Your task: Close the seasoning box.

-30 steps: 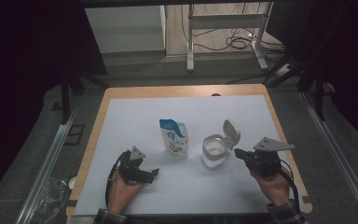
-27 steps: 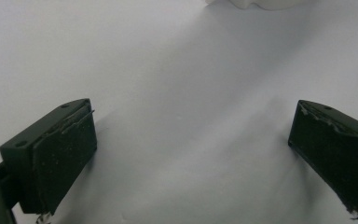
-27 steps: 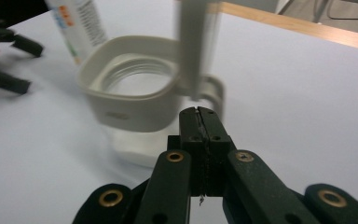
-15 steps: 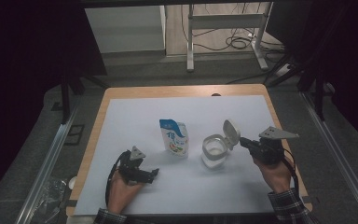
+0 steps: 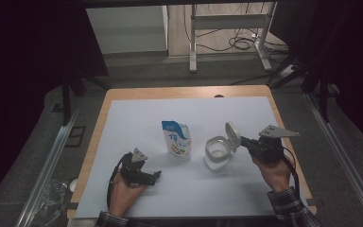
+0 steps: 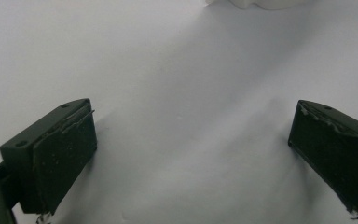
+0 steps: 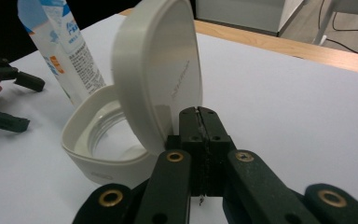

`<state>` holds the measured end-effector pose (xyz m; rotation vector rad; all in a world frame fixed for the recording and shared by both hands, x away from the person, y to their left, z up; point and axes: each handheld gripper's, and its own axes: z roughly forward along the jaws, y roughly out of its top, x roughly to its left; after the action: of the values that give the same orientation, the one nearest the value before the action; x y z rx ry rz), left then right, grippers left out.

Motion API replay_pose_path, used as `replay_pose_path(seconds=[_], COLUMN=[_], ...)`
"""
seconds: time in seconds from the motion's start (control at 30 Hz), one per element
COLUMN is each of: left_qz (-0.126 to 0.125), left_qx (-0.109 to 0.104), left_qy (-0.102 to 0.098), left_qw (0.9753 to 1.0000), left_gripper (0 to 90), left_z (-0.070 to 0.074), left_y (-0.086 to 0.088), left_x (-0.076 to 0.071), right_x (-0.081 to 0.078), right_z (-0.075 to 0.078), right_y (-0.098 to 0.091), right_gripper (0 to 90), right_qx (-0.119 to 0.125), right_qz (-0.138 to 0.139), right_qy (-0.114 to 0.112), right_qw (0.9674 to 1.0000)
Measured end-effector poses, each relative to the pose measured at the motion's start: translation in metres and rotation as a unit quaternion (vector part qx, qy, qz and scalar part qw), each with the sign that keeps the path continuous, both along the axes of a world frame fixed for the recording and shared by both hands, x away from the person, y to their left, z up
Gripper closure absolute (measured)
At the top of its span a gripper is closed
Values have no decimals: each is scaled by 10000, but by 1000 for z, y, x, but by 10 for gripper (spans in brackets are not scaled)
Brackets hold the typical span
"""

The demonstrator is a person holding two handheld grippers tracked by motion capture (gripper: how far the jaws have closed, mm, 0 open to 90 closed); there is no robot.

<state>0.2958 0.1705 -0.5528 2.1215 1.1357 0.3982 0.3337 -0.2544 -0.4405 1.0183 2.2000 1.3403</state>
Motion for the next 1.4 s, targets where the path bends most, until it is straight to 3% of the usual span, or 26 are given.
replay_pose_path(seconds=[0.17,0.4,0.93,1.07,1.23,1.4], left_qz=[0,2,-11,-14,-10,-10], left_qx=[0,-1,17,18,19,20], left_qy=[-1,-2,2,2,2,2], left_qw=[10000,10000,10000,10000,10000,10000], left_gripper=[8,8,8,8,8,8], left_z=[0,0,0,0,0,0], left_y=[0,0,0,0,0,0], left_x=[0,0,0,0,0,0], right_x=[-2,-6,-15,-20,-32,-37], right_z=[0,1,1,-2,-13,-29], right_y=[7,8,-7,-10,-10,-3], right_gripper=[892,883,718,721,876,893], right_qx=[105,-20,20,57,34,46], right_qz=[142,165,33,53,193,357], right_qy=[23,-61,-40,-1,153,313], right_qw=[9998,9998,10000,10000,9997,9989])
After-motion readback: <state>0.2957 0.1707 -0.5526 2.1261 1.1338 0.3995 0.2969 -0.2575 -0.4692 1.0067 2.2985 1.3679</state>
